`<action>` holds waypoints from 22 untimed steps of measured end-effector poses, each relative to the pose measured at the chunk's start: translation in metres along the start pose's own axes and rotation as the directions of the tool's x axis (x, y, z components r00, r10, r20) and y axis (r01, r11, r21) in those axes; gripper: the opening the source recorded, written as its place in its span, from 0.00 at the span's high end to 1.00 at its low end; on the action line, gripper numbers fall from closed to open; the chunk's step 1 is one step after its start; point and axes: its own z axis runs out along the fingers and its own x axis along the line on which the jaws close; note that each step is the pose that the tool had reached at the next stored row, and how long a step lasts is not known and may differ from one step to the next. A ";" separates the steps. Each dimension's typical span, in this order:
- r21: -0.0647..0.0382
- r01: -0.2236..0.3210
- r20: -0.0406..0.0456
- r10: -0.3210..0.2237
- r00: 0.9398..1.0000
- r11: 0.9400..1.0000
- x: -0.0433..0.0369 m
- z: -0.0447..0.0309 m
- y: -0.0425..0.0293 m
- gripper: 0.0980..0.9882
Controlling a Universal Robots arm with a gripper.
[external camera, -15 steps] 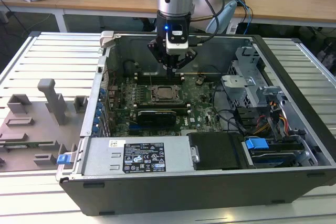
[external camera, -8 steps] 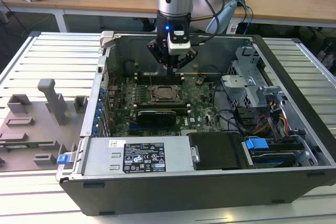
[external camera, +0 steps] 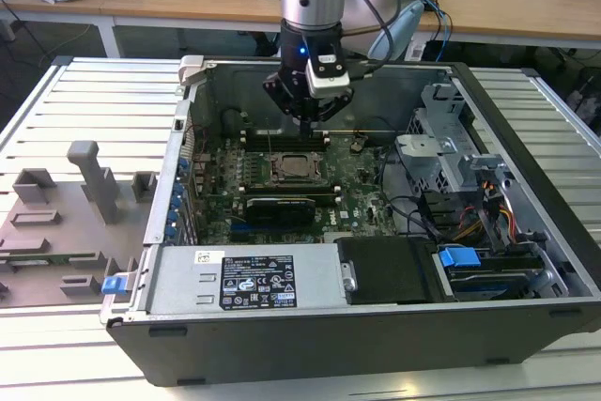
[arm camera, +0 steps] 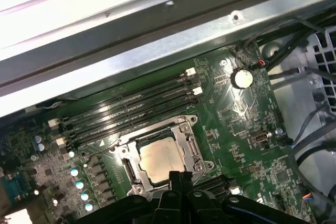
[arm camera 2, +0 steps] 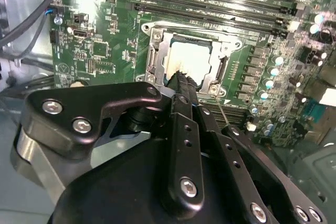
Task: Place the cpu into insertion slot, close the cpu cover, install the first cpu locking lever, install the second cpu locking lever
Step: 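Install the first cpu locking lever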
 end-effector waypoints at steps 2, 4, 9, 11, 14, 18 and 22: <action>-0.001 0.025 0.001 -0.025 1.000 1.000 0.0000 0.0000 0.0000 0.99; -0.003 0.048 0.002 -0.048 0.999 0.999 0.0000 0.0000 0.0000 0.99; -0.006 0.103 0.005 -0.103 0.995 0.995 0.0000 0.0000 0.0000 0.99; -0.007 0.128 0.006 -0.128 0.992 0.992 0.0000 0.0000 0.0000 0.99; -0.010 0.178 0.008 -0.178 0.984 0.984 0.0000 0.0000 0.0000 0.99; -0.013 0.255 0.013 -0.255 0.967 0.967 0.0000 0.0000 0.0000 0.99; -0.015 0.292 0.015 -0.292 0.956 0.956 0.0000 0.0000 0.0000 0.99</action>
